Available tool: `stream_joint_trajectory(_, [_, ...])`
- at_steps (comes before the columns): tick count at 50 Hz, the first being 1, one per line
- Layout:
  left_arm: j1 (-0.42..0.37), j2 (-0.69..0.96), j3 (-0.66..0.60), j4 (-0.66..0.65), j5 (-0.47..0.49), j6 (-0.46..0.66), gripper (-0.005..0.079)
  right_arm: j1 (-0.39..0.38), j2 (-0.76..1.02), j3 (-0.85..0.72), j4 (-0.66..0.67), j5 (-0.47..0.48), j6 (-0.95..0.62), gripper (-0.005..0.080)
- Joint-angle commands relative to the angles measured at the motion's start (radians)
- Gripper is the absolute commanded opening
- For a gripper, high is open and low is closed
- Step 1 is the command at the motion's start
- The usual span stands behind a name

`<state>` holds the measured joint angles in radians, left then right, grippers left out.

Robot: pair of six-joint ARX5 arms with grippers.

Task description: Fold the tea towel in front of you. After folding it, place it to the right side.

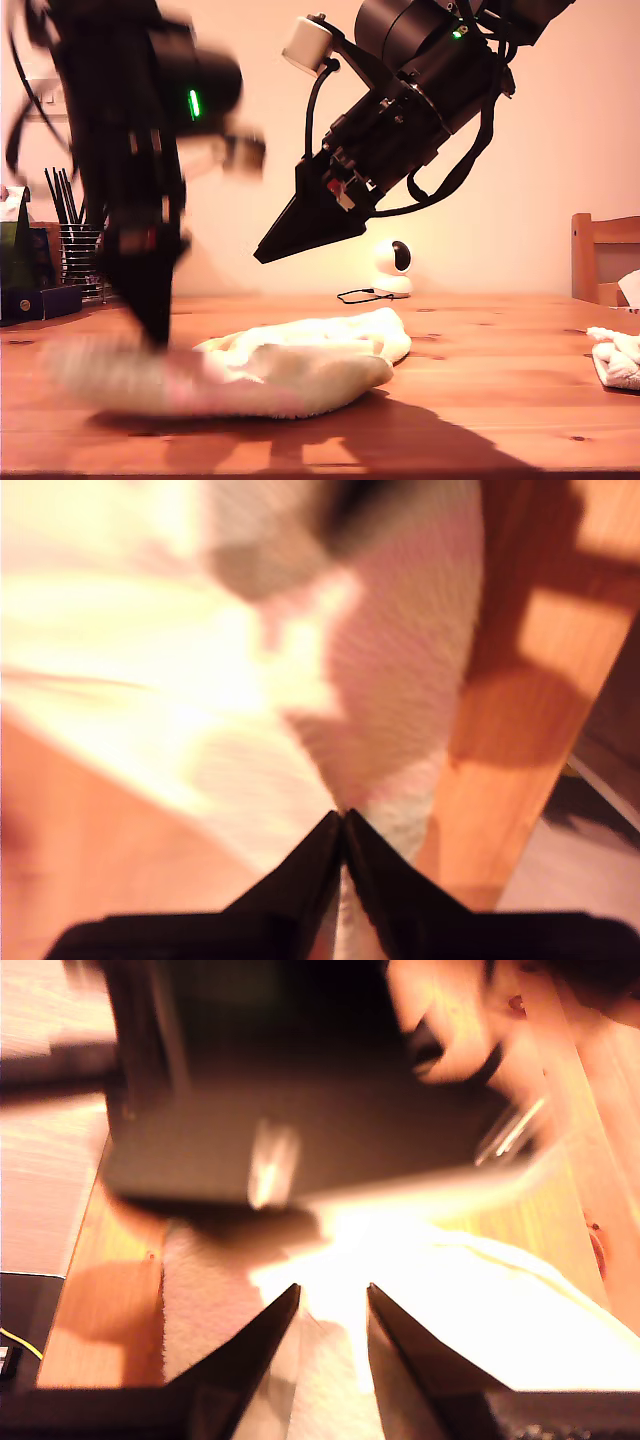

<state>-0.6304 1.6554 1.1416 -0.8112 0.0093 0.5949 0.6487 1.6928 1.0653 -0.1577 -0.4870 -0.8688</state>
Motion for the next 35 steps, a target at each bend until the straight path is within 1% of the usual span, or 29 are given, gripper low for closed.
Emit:
stream_joint_trajectory(1, [0.000, -0.042, -0.013, 0.004, 0.018, 0.020, -0.0021, -0.006, 0.019, -0.010, 0.003, -0.002, -0.003, 0.0177])
stream_joint_trajectory(8, [0.000, -0.091, -0.013, 0.002, 0.028, 0.058, -0.0021, -0.006, 0.019, -0.010, 0.011, -0.017, -0.003, 0.0177])
stream_joint_trajectory(15, [0.000, -0.132, -0.013, -0.003, 0.028, 0.103, -0.0021, -0.005, 0.019, -0.010, 0.019, -0.058, -0.003, 0.0178])
stream_joint_trajectory(22, [0.000, -0.175, -0.013, -0.003, 0.039, 0.148, -0.0021, 0.000, 0.019, -0.010, 0.050, -0.085, -0.002, 0.0218])
stream_joint_trajectory(25, [0.000, -0.194, -0.013, -0.002, 0.040, 0.166, -0.0021, 0.003, 0.019, -0.010, 0.058, -0.091, -0.001, 0.0220])
stream_joint_trajectory(35, [-0.001, -0.231, -0.013, -0.003, 0.087, 0.226, -0.0021, 0.018, 0.027, -0.010, 0.090, -0.117, 0.010, 0.0229])
